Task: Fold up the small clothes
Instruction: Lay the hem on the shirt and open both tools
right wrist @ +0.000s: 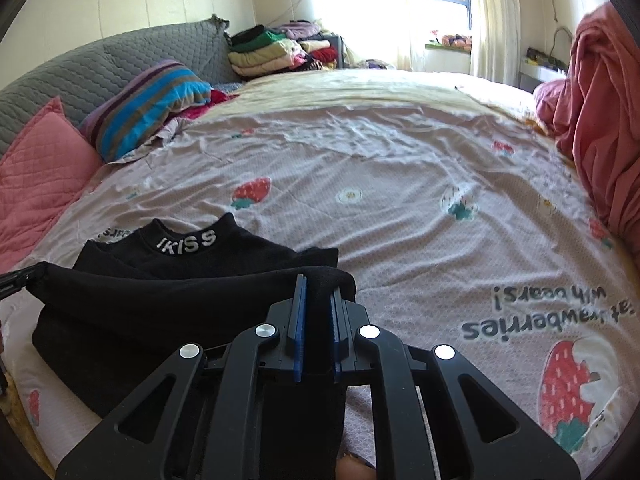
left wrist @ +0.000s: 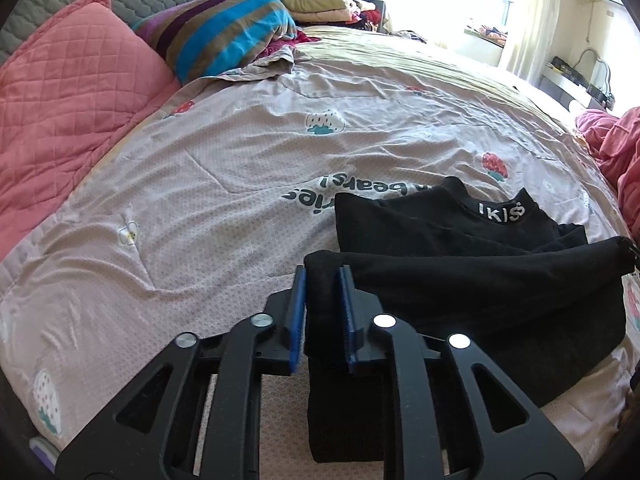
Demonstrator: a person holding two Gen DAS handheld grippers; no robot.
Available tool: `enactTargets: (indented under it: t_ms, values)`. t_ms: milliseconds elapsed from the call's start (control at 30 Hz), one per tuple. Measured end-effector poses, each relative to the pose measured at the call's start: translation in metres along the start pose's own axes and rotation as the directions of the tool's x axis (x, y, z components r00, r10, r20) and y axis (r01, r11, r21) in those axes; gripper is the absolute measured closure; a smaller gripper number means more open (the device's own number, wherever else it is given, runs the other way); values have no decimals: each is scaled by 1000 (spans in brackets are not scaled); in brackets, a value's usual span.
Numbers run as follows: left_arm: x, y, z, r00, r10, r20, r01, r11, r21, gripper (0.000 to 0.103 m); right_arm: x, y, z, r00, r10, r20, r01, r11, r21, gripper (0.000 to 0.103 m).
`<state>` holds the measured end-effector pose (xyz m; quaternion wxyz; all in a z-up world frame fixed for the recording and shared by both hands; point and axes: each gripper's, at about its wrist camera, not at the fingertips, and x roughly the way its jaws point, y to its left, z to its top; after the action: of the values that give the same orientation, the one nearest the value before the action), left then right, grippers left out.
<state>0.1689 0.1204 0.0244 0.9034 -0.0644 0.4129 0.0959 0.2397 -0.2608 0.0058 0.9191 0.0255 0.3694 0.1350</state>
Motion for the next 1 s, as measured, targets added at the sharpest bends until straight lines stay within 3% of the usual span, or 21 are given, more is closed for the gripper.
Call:
enactTargets:
  t_ms: [100, 167, 333, 433, 500, 533, 633, 800, 1000]
  values:
    - [-3, 2, -3, 1000, 7, 8, -6, 1000, -5, 82, -3, -3, -4, 1000, -10, 4, 10, 1000, 16, 84]
    - [-9, 5, -6, 1000, 4, 19, -4, 1000, -16, 75, -9, -4, -7, 999, -29, 19, 28, 999, 20, 67]
    - [-35, 2, -11, 995, 26, 93, -26, 1000, -1, 72, -35, -1, -16, 998, -11, 66, 10, 1000, 15, 67]
    - [-52, -5, -19, 993, -12, 116, 10, 1000, 15, 73, -43, 13, -25, 998, 27, 55, -25, 999, -33, 68]
    - [-55, -12, -26, 994, -38, 101, 34, 999, 38, 92, -44, 29, -33, 998, 63, 28, -61, 995, -82, 69]
    - [-54, -15, -31, 995, -47, 88, 43, 998, 49, 93, -43, 36, -37, 997, 80, 12, -78, 991, -104, 71]
    - [-37, -24, -42, 998, -64, 19, 62, 995, 73, 93, -31, 56, -46, 996, 77, -47, -83, 985, -153, 73]
    - [-1, -35, -47, 999, -21, -44, 25, 994, 107, 93, 17, 69, -52, 985, -28, -168, 0, 986, -167, 77]
    - [22, -42, -27, 999, 14, -45, -8, 993, 119, 93, 42, 66, -37, 987, -21, -160, 2, 993, -116, 77]
